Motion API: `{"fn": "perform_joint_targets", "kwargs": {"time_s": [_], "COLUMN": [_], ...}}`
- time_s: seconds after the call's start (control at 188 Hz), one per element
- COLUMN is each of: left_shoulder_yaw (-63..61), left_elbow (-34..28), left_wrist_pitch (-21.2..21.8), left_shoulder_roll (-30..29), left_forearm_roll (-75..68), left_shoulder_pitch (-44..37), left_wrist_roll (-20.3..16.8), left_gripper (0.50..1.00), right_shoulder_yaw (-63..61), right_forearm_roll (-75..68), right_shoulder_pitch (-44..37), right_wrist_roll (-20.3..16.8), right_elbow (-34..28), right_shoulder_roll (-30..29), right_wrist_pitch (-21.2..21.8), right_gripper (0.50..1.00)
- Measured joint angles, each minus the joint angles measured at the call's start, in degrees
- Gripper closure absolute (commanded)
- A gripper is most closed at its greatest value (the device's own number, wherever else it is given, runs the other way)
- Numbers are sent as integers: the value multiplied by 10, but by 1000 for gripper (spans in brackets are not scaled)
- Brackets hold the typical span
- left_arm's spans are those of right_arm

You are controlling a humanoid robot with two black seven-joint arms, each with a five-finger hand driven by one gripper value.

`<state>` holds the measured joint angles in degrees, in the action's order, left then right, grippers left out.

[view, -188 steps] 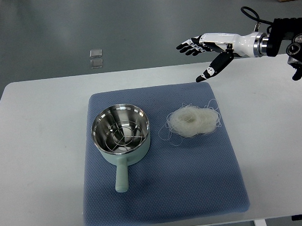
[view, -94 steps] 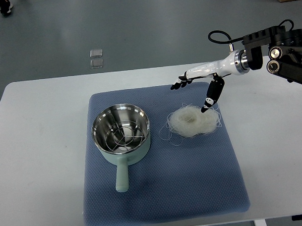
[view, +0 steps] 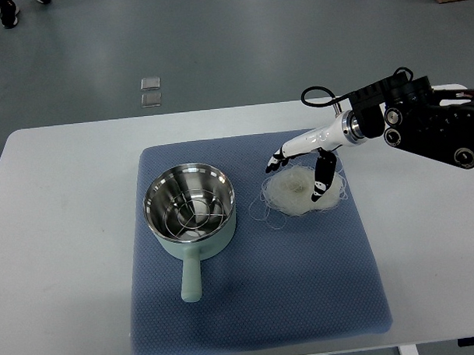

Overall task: Put vermicelli into pot with right hand
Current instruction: 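Lower the right hand and close its fingers around the vermicelli, then lift the vermicelli with the right hand and carry it toward the pot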

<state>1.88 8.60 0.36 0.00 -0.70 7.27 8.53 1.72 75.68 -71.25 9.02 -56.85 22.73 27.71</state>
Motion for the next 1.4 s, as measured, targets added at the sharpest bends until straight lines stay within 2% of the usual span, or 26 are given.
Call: {"fn": "perform_joint_targets", "kwargs": {"time_s": [0.287,0.372,0.457,0.548,0.559,0.644,0.681,0.888,1.16,1.399], "left_shoulder_yaw": [1,1,1,1,1,1,1,1,1,1], "left_elbow": [-1,-1,-1,0,0,0,0,-1,-1,-1], "left_wrist_pitch": [0,0,0,0,0,0,0,0,0,0], "left_shoulder_roll": [0,0,0,0,0,0,0,0,0,0], "left_forearm_roll": [0,0,-1,-1,-1,-1,-1,-1,-1,-1], "left_shoulder_pitch": [3,4,6,6,6,6,6,6,6,6], "left_wrist_roll": [0,0,0,0,0,0,0,0,0,0], "left_gripper": [500,500,500,500,500,500,500,500,500,500], "right_shoulder_yaw": [0,0,0,0,0,0,0,-2,-28,-88], "right_forearm_roll": [19,28,34,36,37,39,41,63,57,29], "right_shoulder_pitch": [28,33,38,42,42,45,47,53,40,-8], "right_wrist_roll": [-15,-15,-15,-16,-16,-16,-16,-16,-12,-10], "right_elbow": [11,11,12,12,12,14,17,31,28,-2], "right_shoulder_roll": [-8,-8,-9,-11,-11,-14,-16,-22,-10,4], "right_wrist_pitch": [-5,-6,-6,-8,-9,-12,-13,-19,-70,-69], "right_gripper": [581,605,691,824,824,938,1000,1000,1000,1000]}}
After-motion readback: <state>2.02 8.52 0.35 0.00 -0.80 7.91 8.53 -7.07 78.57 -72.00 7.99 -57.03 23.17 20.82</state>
